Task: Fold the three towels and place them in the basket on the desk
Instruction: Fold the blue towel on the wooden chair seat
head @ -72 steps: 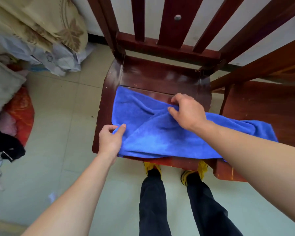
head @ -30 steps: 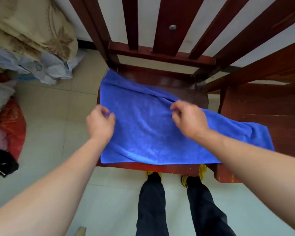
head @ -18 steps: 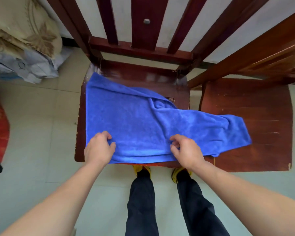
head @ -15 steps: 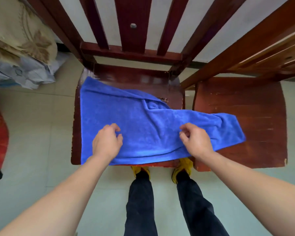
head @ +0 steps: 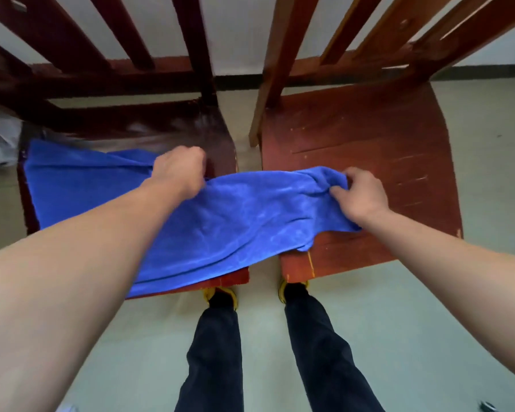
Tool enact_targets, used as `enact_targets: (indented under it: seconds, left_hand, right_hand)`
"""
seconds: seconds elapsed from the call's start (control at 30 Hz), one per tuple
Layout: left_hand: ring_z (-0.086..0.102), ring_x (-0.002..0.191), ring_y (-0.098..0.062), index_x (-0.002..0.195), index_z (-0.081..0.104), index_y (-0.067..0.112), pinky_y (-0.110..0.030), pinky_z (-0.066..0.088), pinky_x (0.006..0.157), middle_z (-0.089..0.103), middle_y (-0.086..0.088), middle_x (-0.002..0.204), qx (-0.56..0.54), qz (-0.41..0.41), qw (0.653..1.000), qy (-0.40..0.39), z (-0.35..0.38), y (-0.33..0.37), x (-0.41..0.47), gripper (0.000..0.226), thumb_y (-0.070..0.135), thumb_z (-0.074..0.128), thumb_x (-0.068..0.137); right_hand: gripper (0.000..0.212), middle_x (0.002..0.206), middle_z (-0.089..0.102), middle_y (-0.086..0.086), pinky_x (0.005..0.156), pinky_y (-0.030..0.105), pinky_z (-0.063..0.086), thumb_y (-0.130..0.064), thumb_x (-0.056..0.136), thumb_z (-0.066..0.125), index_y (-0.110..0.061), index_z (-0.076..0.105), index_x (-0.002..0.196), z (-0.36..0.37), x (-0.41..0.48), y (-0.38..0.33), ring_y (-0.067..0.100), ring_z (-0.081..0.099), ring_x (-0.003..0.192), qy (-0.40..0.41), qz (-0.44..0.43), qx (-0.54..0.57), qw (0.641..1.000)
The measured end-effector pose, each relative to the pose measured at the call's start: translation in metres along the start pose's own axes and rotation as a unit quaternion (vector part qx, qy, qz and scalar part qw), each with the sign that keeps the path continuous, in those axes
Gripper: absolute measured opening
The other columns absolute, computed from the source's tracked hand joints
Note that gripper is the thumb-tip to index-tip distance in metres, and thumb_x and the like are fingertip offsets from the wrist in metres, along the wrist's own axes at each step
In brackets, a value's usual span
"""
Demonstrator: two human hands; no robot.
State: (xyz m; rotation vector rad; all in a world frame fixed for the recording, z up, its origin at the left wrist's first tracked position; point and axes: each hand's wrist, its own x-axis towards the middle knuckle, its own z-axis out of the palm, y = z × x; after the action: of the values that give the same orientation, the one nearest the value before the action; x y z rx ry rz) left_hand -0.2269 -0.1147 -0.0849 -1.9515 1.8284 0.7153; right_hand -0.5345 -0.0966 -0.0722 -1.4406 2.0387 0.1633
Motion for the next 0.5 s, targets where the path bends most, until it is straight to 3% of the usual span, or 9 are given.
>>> enact_targets:
  seconds: [0.13,0.23,0.3,0.4,0.47,0.5]
  left_hand:
    - [0.06,0.093,-0.042,0.095,0.064,0.011,-0.041,0.043,0.07,0.066,-0.022,0.1,-0.052,-0.042,0.996,0.062,-0.01,-0.006,-0.006,0.017,0.014,0.05,0.086]
    - [0.057,0.096,-0.044,0.103,0.057,0.011,-0.045,0.044,0.075,0.063,-0.025,0.101,-0.183,-0.129,0.961,0.164,-0.031,-0.004,-0.003,0.018,0.019,0.046,0.092]
    - [0.056,0.098,-0.044,0.106,0.055,0.012,-0.046,0.045,0.077,0.062,-0.025,0.103,-0.212,-0.149,0.948,0.187,-0.038,-0.002,-0.001,0.019,0.021,0.046,0.092]
    - [0.056,0.094,-0.043,0.103,0.054,0.015,-0.045,0.045,0.074,0.063,-0.023,0.099,-0.196,-0.115,0.96,0.164,-0.032,0.005,-0.001,0.015,0.023,0.047,0.092]
    - [0.056,0.093,-0.043,0.1,0.055,0.015,-0.042,0.042,0.07,0.064,-0.022,0.096,-0.189,-0.091,0.966,0.149,-0.021,0.011,-0.002,0.013,0.021,0.048,0.091]
    - [0.056,0.093,-0.042,0.1,0.055,0.015,-0.04,0.04,0.068,0.064,-0.021,0.096,-0.187,-0.086,0.968,0.146,-0.017,0.012,-0.002,0.012,0.02,0.049,0.09]
  right_hand:
    - [0.015,0.08,0.062,0.002,0.071,0.039,0.046,-0.02,0.076,0.065,-0.022,0.052,0.083,-0.026,-0.014,0.008,0.03,0.059,0.079,0.109,-0.036,0.112,0.987]
    - [0.019,0.082,0.059,0.006,0.069,0.039,0.042,-0.019,0.078,0.065,-0.021,0.046,0.08,-0.047,-0.022,0.03,0.03,0.055,0.076,0.157,-0.018,0.133,0.978]
    - [0.019,0.086,0.059,0.008,0.068,0.037,0.039,-0.018,0.081,0.065,-0.021,0.046,0.082,-0.052,-0.026,0.055,0.033,0.056,0.08,0.158,0.007,0.106,0.982]
    - [0.021,0.1,0.057,0.009,0.074,0.039,0.042,-0.018,0.077,0.069,-0.021,0.051,0.089,-0.043,-0.032,0.097,0.034,0.056,0.098,0.046,0.025,-0.022,0.998]
    - [0.028,0.109,0.054,0.005,0.082,0.039,0.045,-0.024,0.075,0.071,-0.023,0.058,0.1,-0.034,-0.039,0.112,0.031,0.053,0.11,-0.075,0.034,-0.106,0.991]
    - [0.031,0.112,0.053,0.004,0.085,0.039,0.045,-0.029,0.075,0.071,-0.024,0.06,0.104,-0.033,-0.039,0.114,0.029,0.052,0.112,-0.086,0.033,-0.122,0.988]
